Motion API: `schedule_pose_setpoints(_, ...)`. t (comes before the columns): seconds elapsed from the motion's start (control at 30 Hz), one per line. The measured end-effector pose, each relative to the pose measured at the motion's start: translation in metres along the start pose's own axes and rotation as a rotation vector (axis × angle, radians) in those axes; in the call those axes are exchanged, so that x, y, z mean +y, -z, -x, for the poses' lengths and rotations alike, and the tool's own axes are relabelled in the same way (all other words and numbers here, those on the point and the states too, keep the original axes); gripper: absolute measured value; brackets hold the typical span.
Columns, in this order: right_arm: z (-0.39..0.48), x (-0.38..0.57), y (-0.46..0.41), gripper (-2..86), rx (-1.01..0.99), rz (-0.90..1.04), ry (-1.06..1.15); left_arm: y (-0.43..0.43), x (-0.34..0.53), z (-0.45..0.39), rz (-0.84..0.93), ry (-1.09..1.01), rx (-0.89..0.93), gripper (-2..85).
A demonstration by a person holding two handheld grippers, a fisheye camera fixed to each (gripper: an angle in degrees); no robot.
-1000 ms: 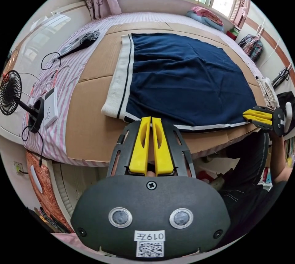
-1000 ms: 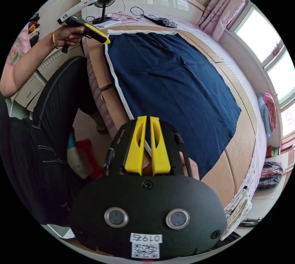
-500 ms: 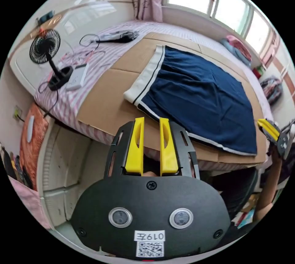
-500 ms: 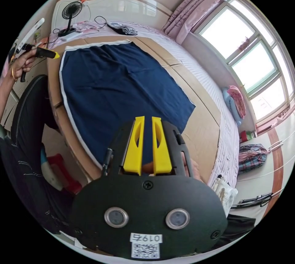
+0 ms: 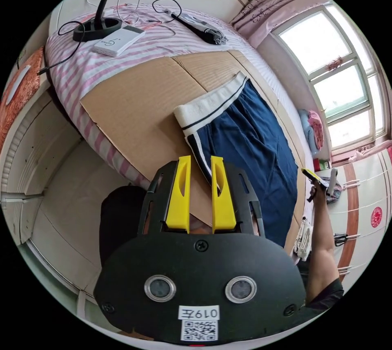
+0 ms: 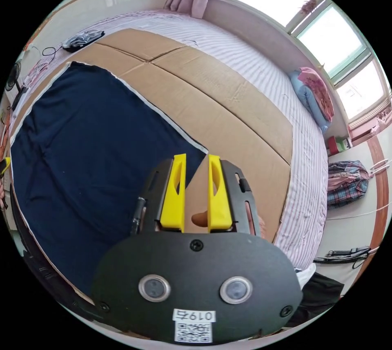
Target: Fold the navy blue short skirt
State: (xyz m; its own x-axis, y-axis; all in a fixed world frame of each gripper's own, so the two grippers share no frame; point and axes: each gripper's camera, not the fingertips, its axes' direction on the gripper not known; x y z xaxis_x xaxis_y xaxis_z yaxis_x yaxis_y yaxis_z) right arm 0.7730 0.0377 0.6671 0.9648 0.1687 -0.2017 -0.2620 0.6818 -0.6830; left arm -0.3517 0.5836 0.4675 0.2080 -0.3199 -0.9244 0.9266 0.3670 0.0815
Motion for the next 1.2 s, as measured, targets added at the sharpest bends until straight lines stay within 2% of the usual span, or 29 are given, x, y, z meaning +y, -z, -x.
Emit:
schedule_pose_setpoints(0.2,-0.035,-0.032,-0.034,8.9,-0.049,0.031,-0.027,0.014,-0.013,0.008,-0.016,-0.008,-0.030,6.6)
schedule_pose_setpoints(0.37,-0.063,-0.035,-0.038,6.4,-0.184,-0.005,-0.082,0.014,-0.028,0.003,-0.020,-0.038,-0.091,6.6)
schedule_pose_setpoints(0.57,-0.070,-0.028,-0.034,4.5,-0.164,-0.023,-0.038,0.021,-0.042,0.001,-0.016,-0.020,-0.107,5.8)
schedule_pose_setpoints(0.8,-0.073,-0.020,-0.034,2.4,-0.129,-0.024,-0.043,0.051,-0.056,-0.023,-0.114,-0.040,-0.186,5.1)
schedule_pose_setpoints(1.07,-0.065,0.000,-0.036,2.5,-0.063,-0.003,-0.067,0.036,-0.089,-0.054,-0.066,-0.066,-0.244,6.7)
schedule_pose_setpoints(1.2,-0.065,0.018,-0.030,4.9,-0.037,-0.025,-0.109,0.044,-0.104,-0.075,-0.068,-0.058,-0.183,6.9)
